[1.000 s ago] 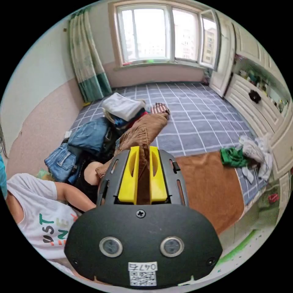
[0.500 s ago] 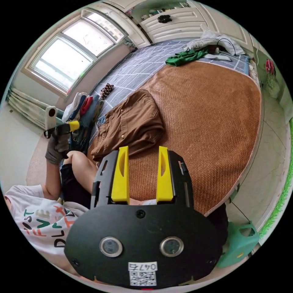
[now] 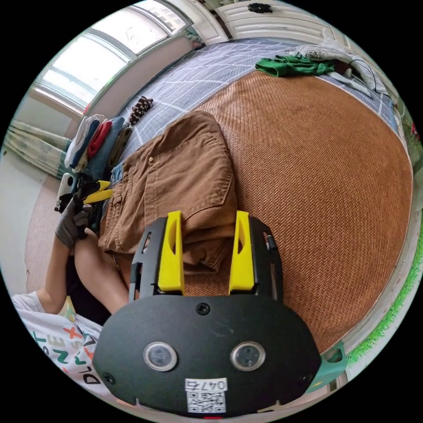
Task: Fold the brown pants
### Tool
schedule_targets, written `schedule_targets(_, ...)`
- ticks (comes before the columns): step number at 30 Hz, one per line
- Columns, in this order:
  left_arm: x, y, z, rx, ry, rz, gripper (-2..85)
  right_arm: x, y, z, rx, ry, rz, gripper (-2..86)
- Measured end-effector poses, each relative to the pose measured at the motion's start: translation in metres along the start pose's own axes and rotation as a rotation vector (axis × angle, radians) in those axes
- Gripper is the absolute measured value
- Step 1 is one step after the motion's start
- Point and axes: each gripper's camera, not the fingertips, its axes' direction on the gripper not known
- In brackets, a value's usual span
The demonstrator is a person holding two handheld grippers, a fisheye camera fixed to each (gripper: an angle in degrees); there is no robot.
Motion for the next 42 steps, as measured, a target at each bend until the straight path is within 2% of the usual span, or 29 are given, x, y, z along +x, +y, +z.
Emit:
schedule_targets(3, -0.005, 0.001, 0.01, -0.011, -0.076, 0.012, 13.4, -0.02, 0.017, -0.008, 0.004, 0.024, -0.042, 5.9)
schedule_targets(7, -0.012, 0.003, 0.032, -0.018, -0.011, 0.056, 6.5, -0.036, 0.06, -0.017, 0.02, 0.023, -0.04, 3.8)
schedule_targets(10, 0.002, -0.001, 0.055, -0.048, -0.041, 0.132, 5.4, -0.051, 0.089, -0.03, 0.02, 0.054, -0.067, 3.1)
schedule_targets(15, 0.041, -0.015, 0.101, -0.094, -0.107, 0.302, 5.0, -0.077, 0.098, -0.037, -0.065, 0.227, -0.144, 3.0)
schedule_targets(23, 0.081, -0.01, 0.161, 0.006, -0.156, 0.556, 4.8, -0.064, 0.125, -0.048, -0.032, 0.176, -0.016, 5.9)
schedule_targets(26, 0.06, -0.011, 0.158, 0.028, -0.097, 0.443, 4.9, -0.073, 0.134, -0.06, -0.033, 0.241, -0.029, 8.8)
schedule_targets(29, 0.01, -0.007, 0.118, 0.124, 0.082, 0.303, 5.0, -0.092, 0.146, -0.079, 0.025, 0.305, -0.054, 10.3)
schedule_targets(32, -0.03, -0.012, 0.103, 0.052, 0.054, 0.25, 6.9, -0.126, 0.154, -0.089, 0.126, 0.231, -0.145, 11.0)
schedule_targets(34, -0.054, -0.015, 0.114, -0.029, -0.004, 0.242, 7.3, -0.154, 0.153, -0.084, 0.155, 0.149, -0.245, 11.4)
schedule_targets(36, -0.067, -0.017, 0.136, -0.114, 0.011, 0.234, 7.5, -0.196, 0.148, -0.069, 0.164, 0.099, -0.379, 11.6)
schedule_targets(39, -0.079, -0.018, 0.175, -0.19, 0.089, 0.213, 7.8, -0.246, 0.138, -0.043, 0.148, 0.121, -0.517, 11.6)
schedule_targets(42, -0.083, -0.022, 0.207, -0.237, 0.058, 0.208, 8.1, -0.282, 0.124, -0.011, 0.085, 0.157, -0.602, 11.6)
